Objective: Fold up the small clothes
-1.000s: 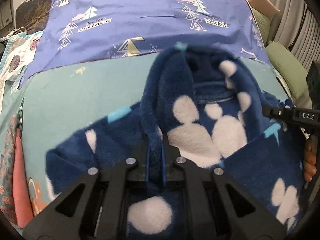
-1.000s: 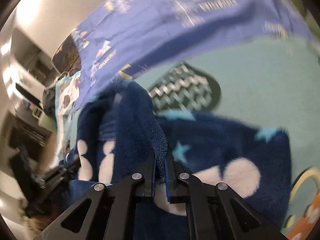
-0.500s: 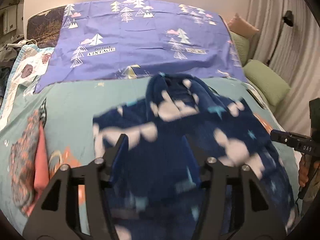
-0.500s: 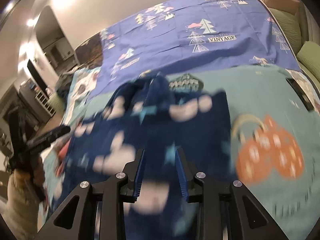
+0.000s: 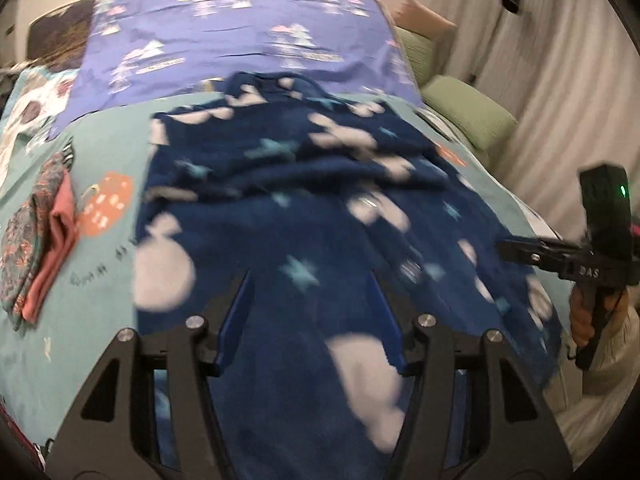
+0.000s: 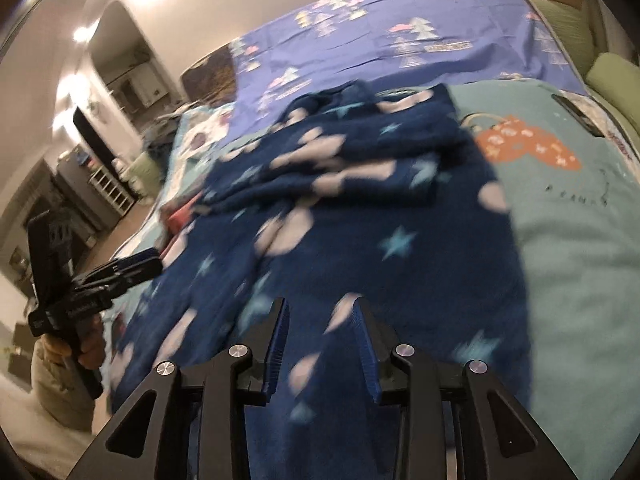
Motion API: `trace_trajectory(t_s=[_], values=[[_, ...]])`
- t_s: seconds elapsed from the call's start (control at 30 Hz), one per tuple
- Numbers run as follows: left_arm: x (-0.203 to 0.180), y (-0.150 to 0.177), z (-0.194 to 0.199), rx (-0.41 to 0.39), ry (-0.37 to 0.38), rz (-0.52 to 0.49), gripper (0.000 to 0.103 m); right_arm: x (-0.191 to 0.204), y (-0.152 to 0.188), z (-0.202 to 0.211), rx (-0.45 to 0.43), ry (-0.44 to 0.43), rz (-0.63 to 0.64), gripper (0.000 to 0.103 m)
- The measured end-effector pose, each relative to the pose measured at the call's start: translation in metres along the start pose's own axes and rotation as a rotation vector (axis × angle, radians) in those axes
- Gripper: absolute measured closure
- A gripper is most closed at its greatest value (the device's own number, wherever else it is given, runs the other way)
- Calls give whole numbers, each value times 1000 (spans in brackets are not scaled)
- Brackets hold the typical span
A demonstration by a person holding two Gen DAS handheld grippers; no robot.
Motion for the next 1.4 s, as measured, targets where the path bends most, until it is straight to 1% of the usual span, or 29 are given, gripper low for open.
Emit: trace_trajectory(t_s=[0.1,0.2,0.33,0.47,0.67,0.8,0.83,0.9,0.97,1.03,1.07,1.1,1.13,1.17,1.23,1.3,1.37,1.4], values=[[-34,20,7,14,83,-40,44,24,22,2,21,-62,36,70],[-63,38,10,36,124,-98,44,40,42,3,39,-75,67,70],[-86,59,12,63,126,-152,44,47,61,8,42,-78,68,70],[-100,73,21,57,142,-159,44,50,82,20,14,-49,81,70],[-113,97,32,53,111,-161,44,45,114,32,-5,-44,47,70],[-121,111,44,34,125,-163,44,50,133,39,-7,-43,84,69],[-124,115,47,35,133,-170,44,52,137,40,-6,-51,101,68],[-127,121,48,40,133,-187,44,56,143,40,1,-64,132,59],[-129,129,45,55,118,-202,44,61,149,40,6,-77,156,58],[-128,134,36,77,78,-206,44,64,154,37,17,-84,169,58],[-127,136,32,87,58,-209,58,64,154,35,20,-79,173,58],[-125,137,28,90,46,-206,68,64,155,33,21,-76,174,58],[-121,136,26,94,45,-189,82,65,155,33,21,-74,176,58],[-117,134,28,95,57,-157,86,65,155,33,19,-71,179,58],[-109,128,37,78,102,-97,88,69,157,34,13,-68,204,54],[-103,122,47,54,144,-59,88,76,162,35,11,-73,251,41],[-103,117,57,27,202,-34,88,82,166,32,14,-64,294,35],[-104,115,60,19,224,-25,88,85,168,28,16,-43,322,35]])
Point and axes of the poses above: each gripper's, at about its wrist camera, not at the fingertips, and z roughly against the way its jaws point, x to its left, y to its underside, the point moved 5 cm from there along -z, roughly the way its jaws point, and after that the axes turned 5 degrees about -z, right-handed, at the moved point
